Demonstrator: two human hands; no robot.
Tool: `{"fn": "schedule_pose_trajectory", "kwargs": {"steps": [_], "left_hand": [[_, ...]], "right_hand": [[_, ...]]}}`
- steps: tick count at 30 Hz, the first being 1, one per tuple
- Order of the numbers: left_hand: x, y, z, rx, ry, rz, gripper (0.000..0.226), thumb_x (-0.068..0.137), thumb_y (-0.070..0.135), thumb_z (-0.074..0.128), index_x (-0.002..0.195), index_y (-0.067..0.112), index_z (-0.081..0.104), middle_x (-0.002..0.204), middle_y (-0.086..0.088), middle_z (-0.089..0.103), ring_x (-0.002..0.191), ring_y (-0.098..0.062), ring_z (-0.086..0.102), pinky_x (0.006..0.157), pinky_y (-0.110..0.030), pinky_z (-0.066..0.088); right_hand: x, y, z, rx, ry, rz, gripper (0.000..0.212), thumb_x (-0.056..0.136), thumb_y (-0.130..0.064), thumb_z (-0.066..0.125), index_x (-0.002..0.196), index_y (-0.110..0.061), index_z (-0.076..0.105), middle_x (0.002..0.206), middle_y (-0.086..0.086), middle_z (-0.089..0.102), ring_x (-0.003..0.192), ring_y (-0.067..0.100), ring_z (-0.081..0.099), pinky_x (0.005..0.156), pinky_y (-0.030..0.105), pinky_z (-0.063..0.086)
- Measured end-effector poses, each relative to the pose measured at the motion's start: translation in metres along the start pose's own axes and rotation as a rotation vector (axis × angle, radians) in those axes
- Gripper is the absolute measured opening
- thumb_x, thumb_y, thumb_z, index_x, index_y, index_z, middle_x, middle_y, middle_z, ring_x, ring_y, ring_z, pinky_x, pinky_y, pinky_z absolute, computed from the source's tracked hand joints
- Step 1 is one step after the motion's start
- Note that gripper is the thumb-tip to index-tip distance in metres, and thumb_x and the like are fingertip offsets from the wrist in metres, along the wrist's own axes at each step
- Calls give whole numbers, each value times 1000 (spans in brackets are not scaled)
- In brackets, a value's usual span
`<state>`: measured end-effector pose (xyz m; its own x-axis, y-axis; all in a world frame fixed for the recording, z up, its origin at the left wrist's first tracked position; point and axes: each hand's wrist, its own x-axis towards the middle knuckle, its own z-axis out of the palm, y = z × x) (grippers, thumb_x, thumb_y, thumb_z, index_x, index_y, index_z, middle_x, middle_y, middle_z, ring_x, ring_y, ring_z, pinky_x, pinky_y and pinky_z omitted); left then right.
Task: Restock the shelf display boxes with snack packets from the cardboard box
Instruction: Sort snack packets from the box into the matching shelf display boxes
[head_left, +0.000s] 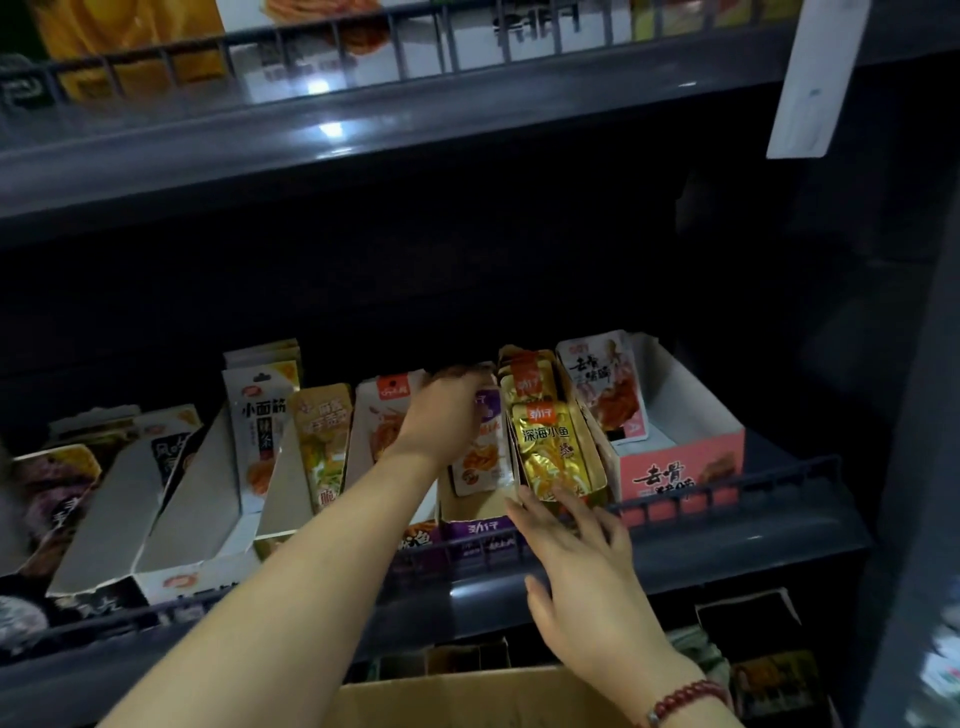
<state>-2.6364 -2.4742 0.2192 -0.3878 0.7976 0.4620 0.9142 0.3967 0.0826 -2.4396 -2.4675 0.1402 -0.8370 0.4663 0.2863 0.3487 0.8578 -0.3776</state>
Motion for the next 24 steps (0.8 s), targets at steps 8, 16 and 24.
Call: {"fn": "schedule_pose_trajectory", "kwargs": {"steps": [8, 16, 24], "left_hand": [[-5, -9, 9, 165, -13, -49, 63, 91, 29, 62, 147, 27, 33, 145, -10, 30, 140, -33, 22, 117, -49, 15], [-2, -7, 11, 214, -23, -29, 73, 91, 31, 63, 152, 29, 23, 146, -10, 27, 140, -31, 22, 115, -48, 20], [-12, -8, 8, 59, 2, -84, 69, 93, 37, 58, 152, 26, 24, 152, -7, 27, 142, -27, 21, 116, -45, 19]], "right_hand": [[0, -2, 3, -12, 9, 6, 66, 98, -29, 40, 150, -40, 0, 157, -24, -3, 145, 9, -13, 116, 36, -8], [-1, -2, 2, -14, 27, -5, 66, 98, -27, 40, 150, -40, 1, 157, -24, -1, 144, 8, -11, 115, 34, -8], [-1, -1, 3, -7, 26, -14, 66, 98, -26, 41, 150, -39, 3, 157, -24, 0, 144, 8, -12, 115, 34, -8]]}}
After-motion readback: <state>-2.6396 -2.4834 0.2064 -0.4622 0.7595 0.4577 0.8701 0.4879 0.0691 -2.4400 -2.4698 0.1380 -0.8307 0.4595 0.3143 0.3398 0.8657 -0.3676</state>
